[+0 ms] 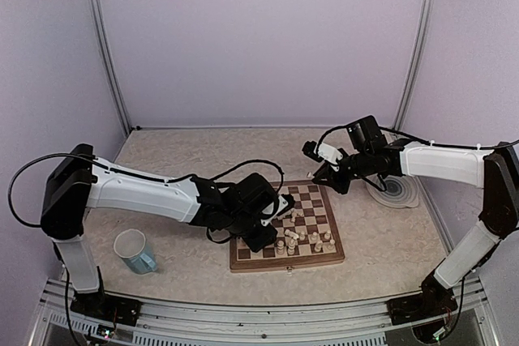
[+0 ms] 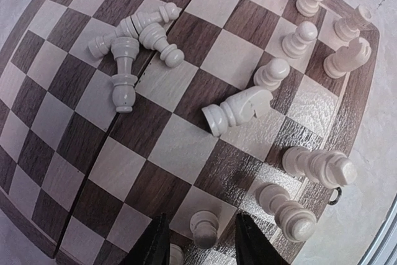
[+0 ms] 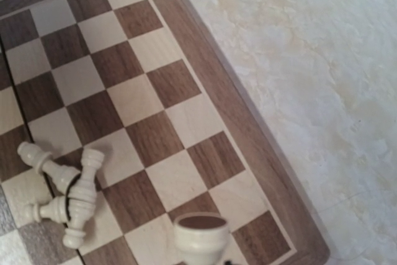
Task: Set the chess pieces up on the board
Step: Place the pawn on c2, then pick up the knight from the chessboard.
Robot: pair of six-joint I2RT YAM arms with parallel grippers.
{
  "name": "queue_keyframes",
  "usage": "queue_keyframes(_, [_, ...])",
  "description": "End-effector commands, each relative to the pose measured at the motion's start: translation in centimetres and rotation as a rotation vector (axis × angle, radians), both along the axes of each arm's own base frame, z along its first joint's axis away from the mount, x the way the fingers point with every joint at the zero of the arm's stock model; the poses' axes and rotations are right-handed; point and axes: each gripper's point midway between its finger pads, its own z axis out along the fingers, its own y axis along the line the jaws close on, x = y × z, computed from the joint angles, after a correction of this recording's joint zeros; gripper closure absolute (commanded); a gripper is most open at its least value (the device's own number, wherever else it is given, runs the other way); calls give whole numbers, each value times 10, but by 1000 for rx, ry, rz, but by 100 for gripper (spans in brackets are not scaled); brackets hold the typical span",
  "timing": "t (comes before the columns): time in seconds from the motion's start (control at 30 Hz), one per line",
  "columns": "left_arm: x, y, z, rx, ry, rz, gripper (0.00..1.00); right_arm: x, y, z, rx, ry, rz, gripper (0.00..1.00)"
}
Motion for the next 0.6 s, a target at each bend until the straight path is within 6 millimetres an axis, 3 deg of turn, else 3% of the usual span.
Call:
queue_keyframes(0.0, [12, -11, 55, -129, -57, 19, 59, 2, -2, 3, 10, -7, -2, 100])
queue_keyframes(0.07, [18, -13, 72, -183, -62, 15, 58, 2, -2, 3, 9, -10, -2, 100])
queue_keyframes(0.17, [27, -14, 81, -236, -28, -18, 60, 2, -3, 3, 7, -14, -3, 100])
queue_keyframes(0.57, [28, -33, 64, -156, -3, -342, 63, 2, -6, 4, -1, -30, -6, 100])
